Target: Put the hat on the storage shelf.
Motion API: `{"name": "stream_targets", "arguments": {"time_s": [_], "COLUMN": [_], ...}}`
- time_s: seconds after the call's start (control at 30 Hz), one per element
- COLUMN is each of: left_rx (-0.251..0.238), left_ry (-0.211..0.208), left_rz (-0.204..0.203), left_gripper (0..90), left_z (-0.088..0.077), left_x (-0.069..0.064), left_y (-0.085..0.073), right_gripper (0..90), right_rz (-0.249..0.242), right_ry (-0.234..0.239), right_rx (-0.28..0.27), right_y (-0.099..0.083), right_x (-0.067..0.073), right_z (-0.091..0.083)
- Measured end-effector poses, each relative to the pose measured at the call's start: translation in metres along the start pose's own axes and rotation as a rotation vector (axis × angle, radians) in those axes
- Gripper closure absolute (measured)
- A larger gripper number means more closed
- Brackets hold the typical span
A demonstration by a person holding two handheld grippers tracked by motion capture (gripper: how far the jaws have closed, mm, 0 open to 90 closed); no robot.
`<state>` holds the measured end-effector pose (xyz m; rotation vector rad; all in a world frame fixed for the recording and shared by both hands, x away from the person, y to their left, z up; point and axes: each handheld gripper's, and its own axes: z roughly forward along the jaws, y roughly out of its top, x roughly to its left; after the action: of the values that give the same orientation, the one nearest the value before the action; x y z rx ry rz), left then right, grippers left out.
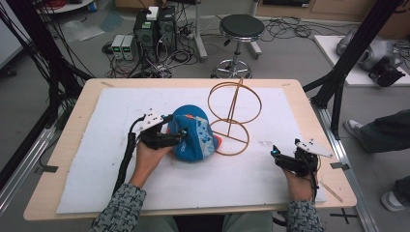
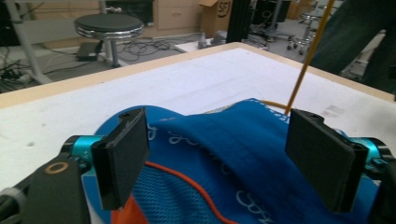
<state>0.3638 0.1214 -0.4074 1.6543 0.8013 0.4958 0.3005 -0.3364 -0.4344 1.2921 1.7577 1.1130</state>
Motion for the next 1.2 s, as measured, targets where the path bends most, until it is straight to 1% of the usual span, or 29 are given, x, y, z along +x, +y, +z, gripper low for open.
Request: {"name": "stream_targets", "arguments": {"time_s": [0.1,0.17,0.2,0.23,0.33,0.47,0.53,0.63,0.67,0.7,0.73,0.77,0.8,0.9,0.97,1.03,1.07,1.2], "left_rx": [-0.005,0.001,0.005,0.012,0.021,0.034,0.038,0.044,0.046,0.051,0.063,0.068,0.077,0.082,0.091,0.087,0.071,0.047], "left_ry": [-0.017,-0.022,-0.018,-0.023,-0.027,-0.018,-0.022,-0.029,-0.033,-0.033,-0.034,-0.037,-0.036,-0.033,-0.031,-0.03,-0.032,-0.038], "left_rz": [0.001,0.001,-0.002,-0.006,-0.032,-0.042,-0.051,-0.056,-0.06,-0.061,-0.054,-0.061,-0.055,-0.061,-0.056,-0.05,-0.052,-0.054], "left_gripper": [24.4,25.2,25.6,25.8,26.3,26.9,27.7,33.9,33.9,36.8,36.8,36.8,37.1,37.4,37.4,36.9,36.7,36.8], "left_z": [0.004,0.007,0.009,0.01,0.013,0.015,0.016,0.016,0.017,0.018,0.018,0.019,0.02,0.021,0.021,0.021,0.02,0.017], "left_x": [-0.004,-0.005,-0.006,-0.005,-0.005,-0.005,-0.004,-0.004,-0.005,-0.005,-0.004,-0.005,-0.004,-0.004,-0.004,-0.004,-0.005,-0.006], "left_y": [0.0,-0.001,-0.001,-0.002,-0.004,-0.005,-0.005,-0.006,-0.006,-0.007,-0.008,-0.009,-0.009,-0.01,-0.011,-0.01,-0.009,-0.006], "right_gripper": [10.7,10.7,10.7,10.7,10.7,10.7,10.7,10.7,10.7,10.7,10.7,10.7,10.7,10.7,10.7,10.7,10.7,10.7], "right_rz": [-0.001,-0.004,-0.003,-0.003,-0.002,-0.004,-0.003,-0.001,-0.001,-0.003,-0.003,-0.004,0.0,0.001,0.001,0.004,0.003,0.001], "right_ry": [0.0,0.0,0.0,0.0,0.002,0.0,0.0,0.003,0.003,0.003,0.003,0.002,0.001,0.001,0.001,0.002,0.002,0.002], "right_rx": [0.002,0.002,0.003,0.003,0.004,0.002,0.003,0.006,0.006,0.002,0.002,0.003,0.004,0.003,0.001,0.0,0.001,0.002], "right_y": [0.0,0.0,0.0,0.0,0.0,0.0,0.0,0.0,0.0,0.001,0.001,0.001,0.001,0.001,0.0,0.001,0.0,0.0], "right_x": [0.0,0.0,0.0,0.001,0.001,0.0,0.0,0.0,0.0,0.001,0.001,0.001,0.001,0.0,0.0,0.0,0.0,0.0], "right_z": [0.0,0.0,0.0,0.0,0.0,0.0,0.0,0.0,0.0,0.0,0.0,0.0,0.0,0.0,0.0,0.0,0.0,0.0]}}
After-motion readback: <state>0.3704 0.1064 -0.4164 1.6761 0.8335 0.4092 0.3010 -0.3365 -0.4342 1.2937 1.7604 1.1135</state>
